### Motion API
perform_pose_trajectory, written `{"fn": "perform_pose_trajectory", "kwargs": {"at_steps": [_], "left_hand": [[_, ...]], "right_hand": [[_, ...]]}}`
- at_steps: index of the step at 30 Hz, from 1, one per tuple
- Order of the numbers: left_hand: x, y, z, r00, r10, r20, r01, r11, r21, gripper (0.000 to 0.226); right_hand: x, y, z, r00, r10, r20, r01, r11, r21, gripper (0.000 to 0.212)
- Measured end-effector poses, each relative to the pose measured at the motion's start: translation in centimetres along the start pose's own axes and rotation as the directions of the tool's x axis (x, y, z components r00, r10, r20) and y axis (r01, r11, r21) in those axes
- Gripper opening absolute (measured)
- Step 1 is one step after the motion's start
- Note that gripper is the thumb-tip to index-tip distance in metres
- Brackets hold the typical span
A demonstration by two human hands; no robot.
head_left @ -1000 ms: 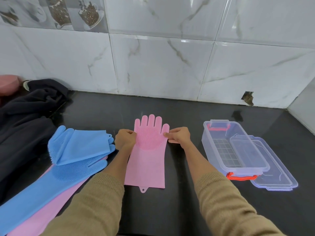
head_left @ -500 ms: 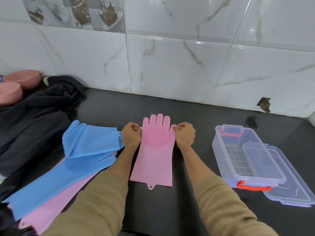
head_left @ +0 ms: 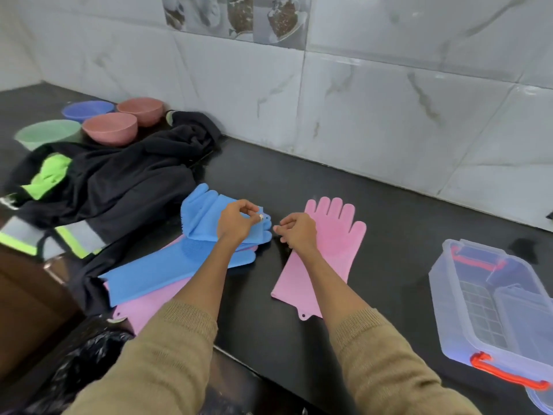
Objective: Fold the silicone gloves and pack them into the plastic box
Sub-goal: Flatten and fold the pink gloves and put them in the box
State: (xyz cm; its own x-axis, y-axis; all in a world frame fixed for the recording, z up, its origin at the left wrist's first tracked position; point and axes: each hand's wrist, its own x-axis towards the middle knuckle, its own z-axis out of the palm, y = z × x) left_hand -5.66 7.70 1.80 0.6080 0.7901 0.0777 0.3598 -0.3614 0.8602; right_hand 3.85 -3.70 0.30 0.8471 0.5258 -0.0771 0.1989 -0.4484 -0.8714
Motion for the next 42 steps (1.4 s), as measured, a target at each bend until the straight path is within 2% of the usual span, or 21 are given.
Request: {"fn": "perform_pose_trajectory", "kwargs": {"at_steps": [2, 4, 6, 8, 10, 13, 20, 22, 25, 28, 31, 34, 37, 39, 42], "left_hand": [[0.0, -0.6, -2.2, 0.981, 0.017, 0.196, -0.028, 0.998, 0.053, 0.014], [0.0, -1.0, -4.2, 0.916, -0.004, 0.4, -0.079, 0.978, 0.191, 0.026], [-0.3, -1.0, -5.4, 0.828, -0.133, 0.545, -0.094, 0.925, 0.369, 0.048], [-0.6, -0.8, -5.8, 0.758, -0.246, 0.604, -0.119, 0.859, 0.499, 0.069], [-1.0, -0.6, -5.6, 0.748, -0.268, 0.607, -0.16, 0.815, 0.557, 0.08], [-1.5, -0.5, -5.0, 0.79, -0.229, 0.569, -0.181, 0.8, 0.572, 0.078], [-0.8, -0.4, -5.5, 0.847, -0.114, 0.519, -0.151, 0.885, 0.441, 0.028], [-0.7, -0.7, -5.3, 0.901, -0.061, 0.43, -0.153, 0.882, 0.446, 0.026], [-0.7, -1.3, -5.2, 0.978, 0.002, 0.208, -0.088, 0.911, 0.404, 0.026], [-0.3, -1.2, -5.3, 0.997, 0.055, 0.054, -0.069, 0.945, 0.321, 0.024], [0.1, -0.7, -5.5, 0.993, 0.118, -0.001, -0.114, 0.957, 0.267, 0.021], [0.4, -0.4, -5.3, 0.997, 0.08, 0.008, -0.08, 0.969, 0.235, 0.019], [0.6, -0.3, -5.0, 0.999, 0.02, 0.049, -0.033, 0.964, 0.265, 0.017], [0.6, -0.1, -4.9, 0.984, -0.06, 0.165, -0.004, 0.933, 0.36, 0.032], [0.3, 0.3, -5.0, 0.854, -0.275, 0.441, -0.017, 0.833, 0.553, 0.07]], "right_hand": [[-0.3, -0.5, 1.5, 0.996, 0.04, 0.082, -0.037, 0.998, -0.044, 0.005], [-0.3, -1.0, 2.3, 0.986, 0.112, 0.123, -0.109, 0.994, -0.031, 0.009], [-0.1, -1.3, 2.4, 0.97, 0.152, 0.19, -0.15, 0.988, -0.024, 0.019], [0.1, -1.7, 2.3, 0.94, 0.183, 0.288, -0.18, 0.983, -0.037, 0.026], [0.2, -2.2, 2.1, 0.9, 0.206, 0.385, -0.201, 0.978, -0.055, 0.029], [-0.1, -2.6, 1.9, 0.854, 0.214, 0.475, -0.232, 0.972, -0.02, 0.035], [-0.8, -2.8, 1.9, 0.823, 0.27, 0.5, -0.356, 0.931, 0.083, 0.04], [-0.8, -2.8, 1.8, 0.803, 0.288, 0.521, -0.379, 0.922, 0.075, 0.037], [-0.5, -2.9, 1.5, 0.76, 0.295, 0.58, -0.406, 0.911, 0.069, 0.034], [-0.5, -3.3, 1.1, 0.696, 0.272, 0.665, -0.404, 0.913, 0.05, 0.037], [-0.8, -3.5, 1.4, 0.653, 0.189, 0.734, -0.397, 0.91, 0.119, 0.051], [-1.3, -3.4, 2.4, 0.676, 0.132, 0.725, -0.463, 0.842, 0.279, 0.033], [-1.9, -2.7, 3.0, 0.732, 0.074, 0.677, -0.402, 0.849, 0.342, 0.045], [-2.1, -2.1, 3.4, 0.782, 0.047, 0.621, -0.342, 0.866, 0.365, 0.057], [-2.0, -1.8, 3.7, 0.817, 0.066, 0.572, -0.336, 0.862, 0.38, 0.065]]}}
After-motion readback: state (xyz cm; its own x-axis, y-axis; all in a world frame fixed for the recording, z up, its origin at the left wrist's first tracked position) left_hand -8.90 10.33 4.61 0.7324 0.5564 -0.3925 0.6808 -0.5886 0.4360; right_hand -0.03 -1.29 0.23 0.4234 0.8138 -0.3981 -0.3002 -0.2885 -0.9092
